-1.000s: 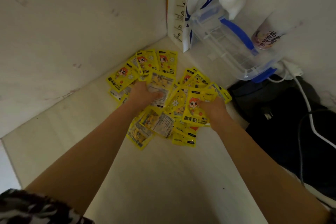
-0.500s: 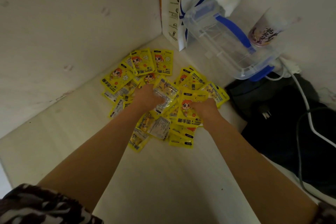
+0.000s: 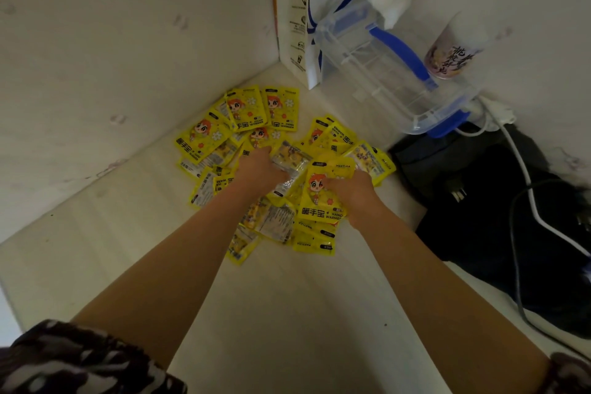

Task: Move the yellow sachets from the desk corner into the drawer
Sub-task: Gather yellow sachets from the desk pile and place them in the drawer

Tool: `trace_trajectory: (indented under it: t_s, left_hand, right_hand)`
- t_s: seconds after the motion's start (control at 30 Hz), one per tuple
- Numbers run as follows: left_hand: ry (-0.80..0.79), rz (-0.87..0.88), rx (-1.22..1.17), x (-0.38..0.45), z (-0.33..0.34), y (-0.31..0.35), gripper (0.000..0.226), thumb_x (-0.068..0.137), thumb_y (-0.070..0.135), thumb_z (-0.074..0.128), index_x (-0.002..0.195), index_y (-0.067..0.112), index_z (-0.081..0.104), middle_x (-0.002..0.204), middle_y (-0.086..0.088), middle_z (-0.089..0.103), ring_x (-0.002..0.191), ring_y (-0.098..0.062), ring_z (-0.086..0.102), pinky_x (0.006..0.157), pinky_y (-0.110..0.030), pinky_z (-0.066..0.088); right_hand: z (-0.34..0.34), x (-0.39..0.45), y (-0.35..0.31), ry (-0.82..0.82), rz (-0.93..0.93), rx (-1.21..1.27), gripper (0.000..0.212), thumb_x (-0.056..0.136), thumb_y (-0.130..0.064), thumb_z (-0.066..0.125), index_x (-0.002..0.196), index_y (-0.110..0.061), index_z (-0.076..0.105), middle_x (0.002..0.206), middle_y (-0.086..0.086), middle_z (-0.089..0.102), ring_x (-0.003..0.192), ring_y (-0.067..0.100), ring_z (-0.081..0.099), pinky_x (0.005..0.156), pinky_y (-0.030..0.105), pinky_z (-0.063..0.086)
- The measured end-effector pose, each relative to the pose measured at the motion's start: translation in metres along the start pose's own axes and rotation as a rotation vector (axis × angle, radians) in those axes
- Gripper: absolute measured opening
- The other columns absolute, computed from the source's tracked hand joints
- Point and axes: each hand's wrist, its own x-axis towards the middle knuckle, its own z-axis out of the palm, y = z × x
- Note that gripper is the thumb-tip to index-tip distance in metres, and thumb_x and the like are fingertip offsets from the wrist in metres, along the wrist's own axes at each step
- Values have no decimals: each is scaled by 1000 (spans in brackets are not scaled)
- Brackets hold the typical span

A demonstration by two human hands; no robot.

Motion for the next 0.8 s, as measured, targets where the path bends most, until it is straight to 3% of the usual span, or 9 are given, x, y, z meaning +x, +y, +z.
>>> trace_trajectory:
  t_s: [0.07,0.13,0.3,0.37,0.47,0.53,0.67,0.73,0.8]
  left_hand:
    - [-44,7,5,2,1,-1,76,82,34,71,145,10,35,141,-15,47,127,-37,45,104,-50,41]
    - [-76,17,6,4,4,-3,79,80,35,72,146,11,34,142,-15,48,130,-36,44,106,-52,38]
    - [-71,19,-25,2,11,1,90,82,30,73,151,8,19,155,-13,29,142,-35,25,107,-44,37]
    - [-36,29,-75,1,12,1,89,81,29,75,150,8,24,153,-15,33,137,-34,36,102,-42,41]
    - [3,41,-161,-5,10,-2,81,68,36,80,136,6,47,133,-16,56,116,-32,58,91,-44,52]
    - [18,47,-238,-9,8,-6,74,65,37,80,128,6,54,123,-12,63,107,-30,63,87,-42,54]
    - [51,83,-400,-31,0,-3,66,66,37,81,122,10,60,115,-7,68,103,-25,66,89,-47,55]
    - [85,84,-531,-43,0,-4,44,76,20,80,115,9,64,105,-4,71,94,-19,69,84,-43,57]
    - [114,61,-667,-56,1,-7,39,78,15,78,114,11,63,103,-3,71,89,-17,70,74,-37,60]
  right_hand:
    - [-4,0,4,-9,-10,3,17,79,-8,73,93,-15,66,105,15,70,96,33,68,88,52,54]
    - [-9,-1,9,-14,-24,23,18,81,-4,70,81,-22,66,104,13,71,95,32,68,87,50,55]
    - [-15,-4,16,-22,-66,51,24,82,-2,68,80,-25,64,97,7,70,91,26,68,85,43,56]
    - [-16,-5,16,-27,-77,72,23,84,-2,67,85,-25,64,97,5,69,89,24,67,82,40,56]
    - [-21,-10,16,-14,-95,110,25,85,-3,66,106,-17,65,102,5,69,92,24,67,78,38,55]
    - [-25,-13,15,1,-109,130,31,85,-5,67,114,-16,65,106,6,70,95,25,67,79,38,55]
    - [-40,-21,14,8,-134,157,21,84,-8,68,99,-23,68,101,5,71,88,24,69,71,35,56]
    - [-48,-28,13,-2,-172,142,19,85,-10,68,90,-28,66,93,-2,71,81,17,69,64,30,55]
    - [-56,-36,15,-9,-211,127,20,85,-11,68,90,-30,66,89,-6,70,79,13,68,63,29,54]
